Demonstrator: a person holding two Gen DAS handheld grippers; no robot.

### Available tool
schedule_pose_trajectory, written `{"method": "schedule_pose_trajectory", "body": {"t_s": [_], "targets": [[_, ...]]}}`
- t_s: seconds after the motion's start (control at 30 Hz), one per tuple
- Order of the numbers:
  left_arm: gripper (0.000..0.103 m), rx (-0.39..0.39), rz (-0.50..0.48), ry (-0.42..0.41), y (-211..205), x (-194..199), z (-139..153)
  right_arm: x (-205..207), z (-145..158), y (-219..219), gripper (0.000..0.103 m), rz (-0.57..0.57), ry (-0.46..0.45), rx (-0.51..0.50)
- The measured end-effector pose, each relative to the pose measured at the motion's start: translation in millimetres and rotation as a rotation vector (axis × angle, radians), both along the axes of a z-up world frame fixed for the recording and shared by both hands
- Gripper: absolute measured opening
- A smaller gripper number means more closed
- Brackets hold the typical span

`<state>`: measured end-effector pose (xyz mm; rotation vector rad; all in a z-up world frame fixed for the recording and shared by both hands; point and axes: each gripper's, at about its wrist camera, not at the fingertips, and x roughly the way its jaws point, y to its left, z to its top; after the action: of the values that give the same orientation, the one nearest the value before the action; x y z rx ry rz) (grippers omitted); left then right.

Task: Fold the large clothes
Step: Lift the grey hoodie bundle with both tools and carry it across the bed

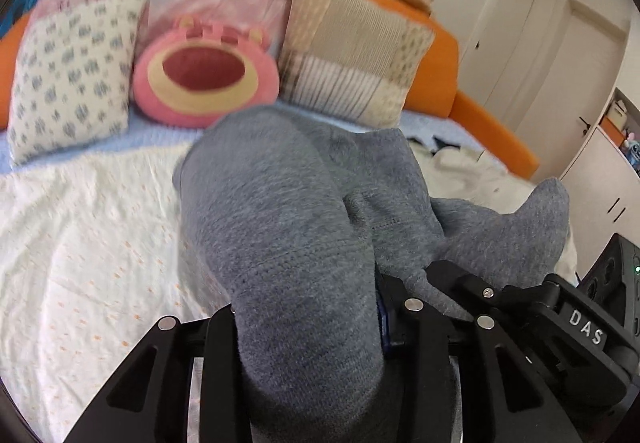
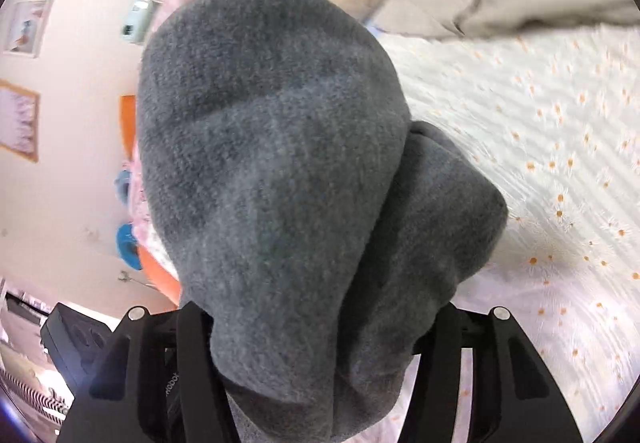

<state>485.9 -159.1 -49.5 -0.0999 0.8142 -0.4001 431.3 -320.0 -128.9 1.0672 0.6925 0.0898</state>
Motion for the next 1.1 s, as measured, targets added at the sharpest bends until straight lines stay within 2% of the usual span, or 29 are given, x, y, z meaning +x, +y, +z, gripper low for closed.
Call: {"method": "schedule_pose_trajectory", "body": {"t_s": [0.17,0.2,0.33,0.4,0.6,0.8,1.1], "targets": [[0.039,0.022,0.019,-0.06,21,-27,44,-29,21,2,0.054,0.04,-0.059,0.003],[0.039,0.023,0.03,-0.071,31,-35,53,-19,31,-4,0.054,0.046,-0.066,0.006],[0.039,0.043,0.073,-0.094,68,-57,68,-19,55,29,0.054,0.111,-0.092,0.017],[0.039,0.051,0.107,-0.094,100,-68,74,-19,58,50,0.054,0.146,-0.095,0.024],[0.039,0.083,0.226,-0.087,217,-98,84,-20,60,167,0.054,0.294,-0.106,0.042],[0.04,0.136,0.347,-0.074,352,-142,98,-42,68,299,0.054,0.442,-0.111,0.048],[0.04,0.158,0.534,-0.02,536,-210,94,-84,71,472,0.054,0.643,-0.08,0.048]]}}
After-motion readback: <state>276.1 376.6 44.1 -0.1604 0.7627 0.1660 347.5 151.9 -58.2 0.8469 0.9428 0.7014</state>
